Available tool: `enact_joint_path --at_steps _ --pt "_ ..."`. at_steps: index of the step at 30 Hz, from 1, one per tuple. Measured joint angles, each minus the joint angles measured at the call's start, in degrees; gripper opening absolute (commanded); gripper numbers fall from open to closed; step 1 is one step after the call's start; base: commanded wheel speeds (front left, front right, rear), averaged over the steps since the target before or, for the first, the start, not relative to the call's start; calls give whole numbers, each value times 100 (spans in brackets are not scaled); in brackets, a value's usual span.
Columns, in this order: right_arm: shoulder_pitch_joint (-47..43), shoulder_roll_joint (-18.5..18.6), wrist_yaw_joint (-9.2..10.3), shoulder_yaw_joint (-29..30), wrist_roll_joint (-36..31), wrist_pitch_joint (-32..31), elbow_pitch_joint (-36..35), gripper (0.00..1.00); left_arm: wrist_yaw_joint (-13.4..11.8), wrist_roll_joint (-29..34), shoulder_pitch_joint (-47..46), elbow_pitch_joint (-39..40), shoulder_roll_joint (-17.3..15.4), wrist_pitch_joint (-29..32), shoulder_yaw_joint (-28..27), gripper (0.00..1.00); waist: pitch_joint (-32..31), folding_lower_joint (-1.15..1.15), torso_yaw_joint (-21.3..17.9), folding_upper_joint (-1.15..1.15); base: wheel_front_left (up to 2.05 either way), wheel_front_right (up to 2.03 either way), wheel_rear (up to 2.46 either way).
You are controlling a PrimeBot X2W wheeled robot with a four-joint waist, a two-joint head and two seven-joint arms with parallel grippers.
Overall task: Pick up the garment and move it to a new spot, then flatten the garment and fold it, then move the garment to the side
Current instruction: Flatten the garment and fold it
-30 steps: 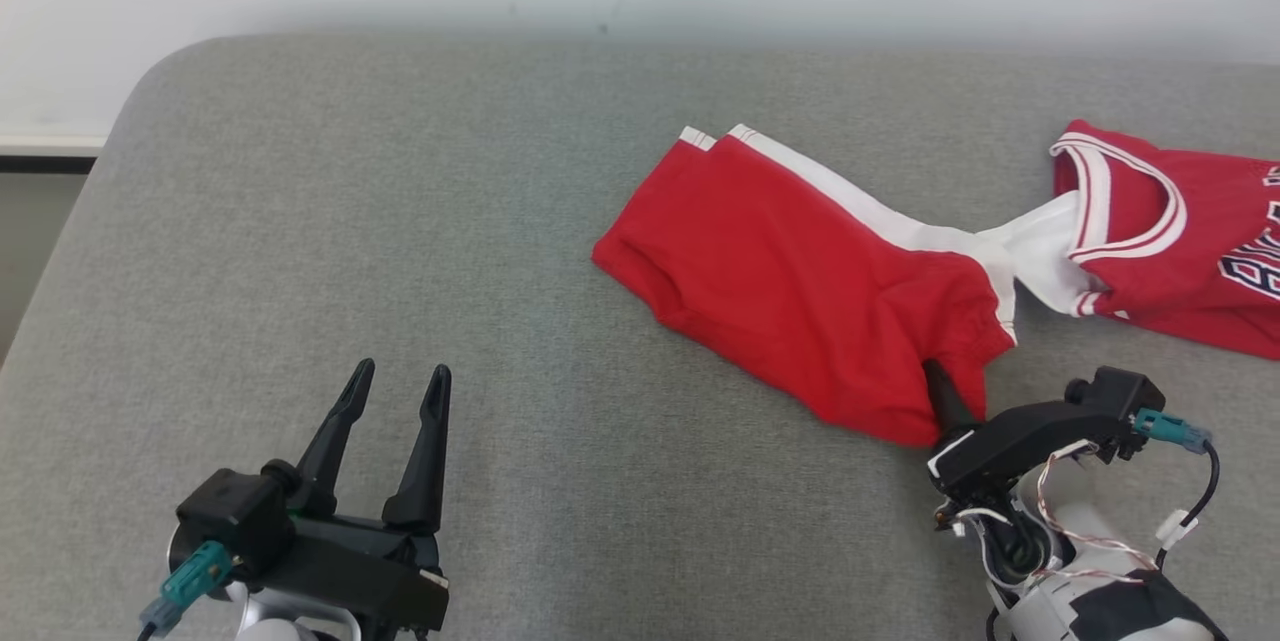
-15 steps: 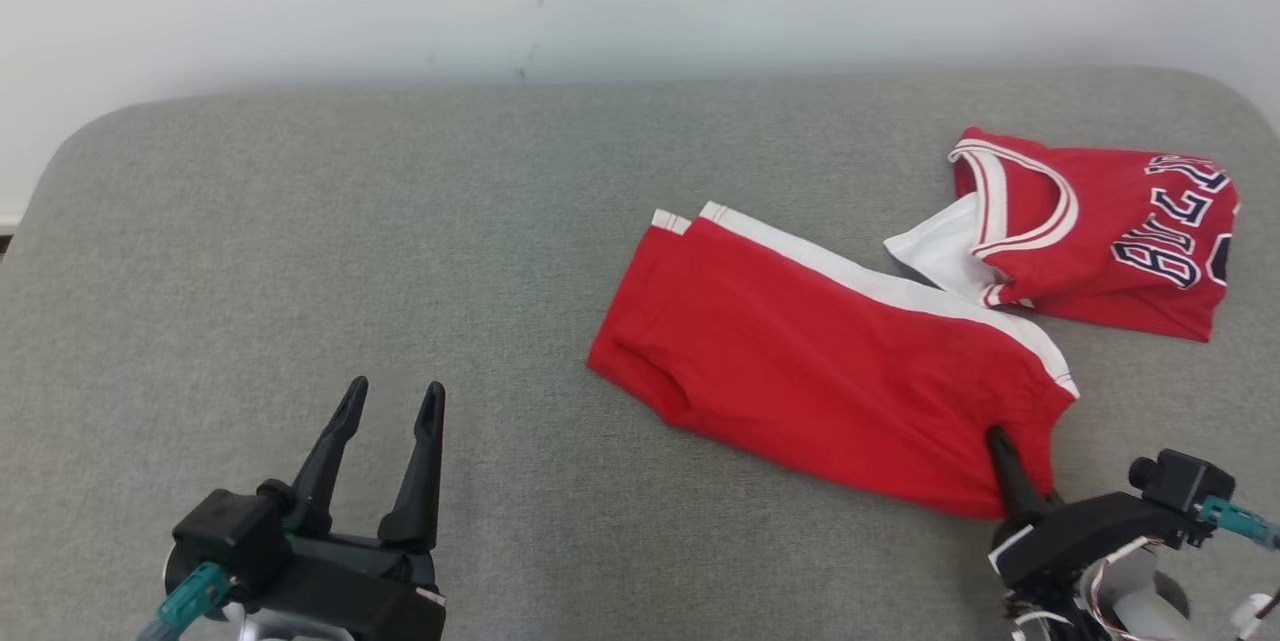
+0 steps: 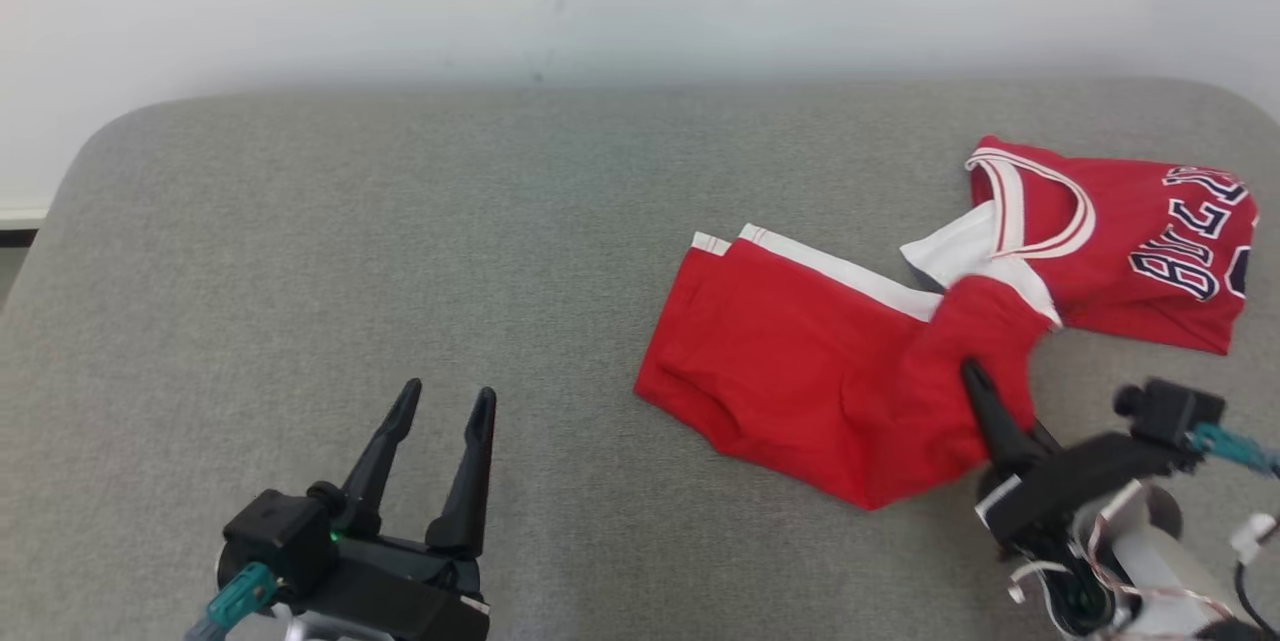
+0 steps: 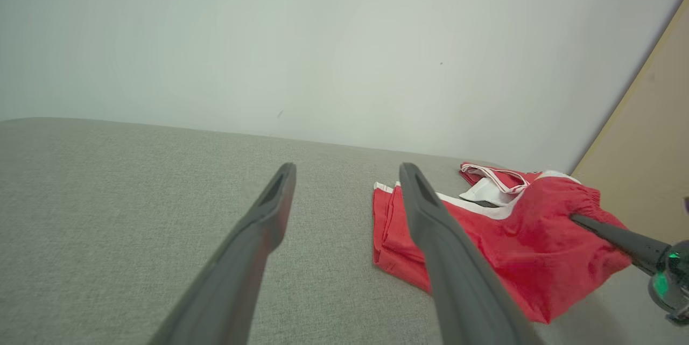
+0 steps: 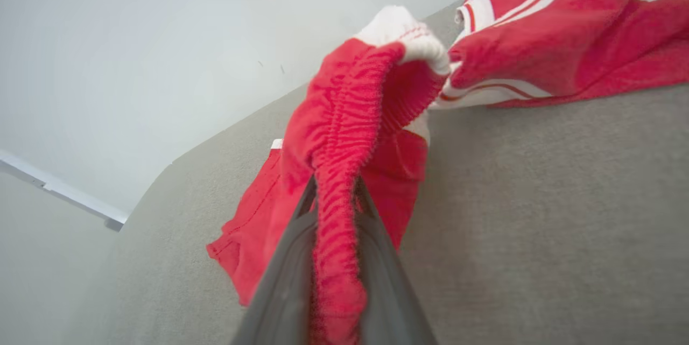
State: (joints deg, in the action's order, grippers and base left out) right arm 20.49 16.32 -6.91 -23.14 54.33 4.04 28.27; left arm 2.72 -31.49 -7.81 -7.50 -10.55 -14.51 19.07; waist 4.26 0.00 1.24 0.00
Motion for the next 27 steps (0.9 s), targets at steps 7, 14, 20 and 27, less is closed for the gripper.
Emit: enact_joint_path --at_steps 7,14,20,27 --pt "693 -358 138 -118 59 -466 64 0 82 18 -43 -103 92 0 44 100 71 0 292 0 0 0 0" --pt "1290 -469 552 -135 68 -923 667 0 133 26 -150 -180 149 0 44 100 162 0 625 0 0 0 0" --pt "1584 -609 722 -190 68 -1214 1135 0 138 26 -171 -261 163 0 -3 100 236 1 864 0 0 0 0" --pt "1705 -834 797 -318 68 -1363 1524 100 142 34 -170 -286 156 0 -104 100 271 1 917 0 0 0 0"
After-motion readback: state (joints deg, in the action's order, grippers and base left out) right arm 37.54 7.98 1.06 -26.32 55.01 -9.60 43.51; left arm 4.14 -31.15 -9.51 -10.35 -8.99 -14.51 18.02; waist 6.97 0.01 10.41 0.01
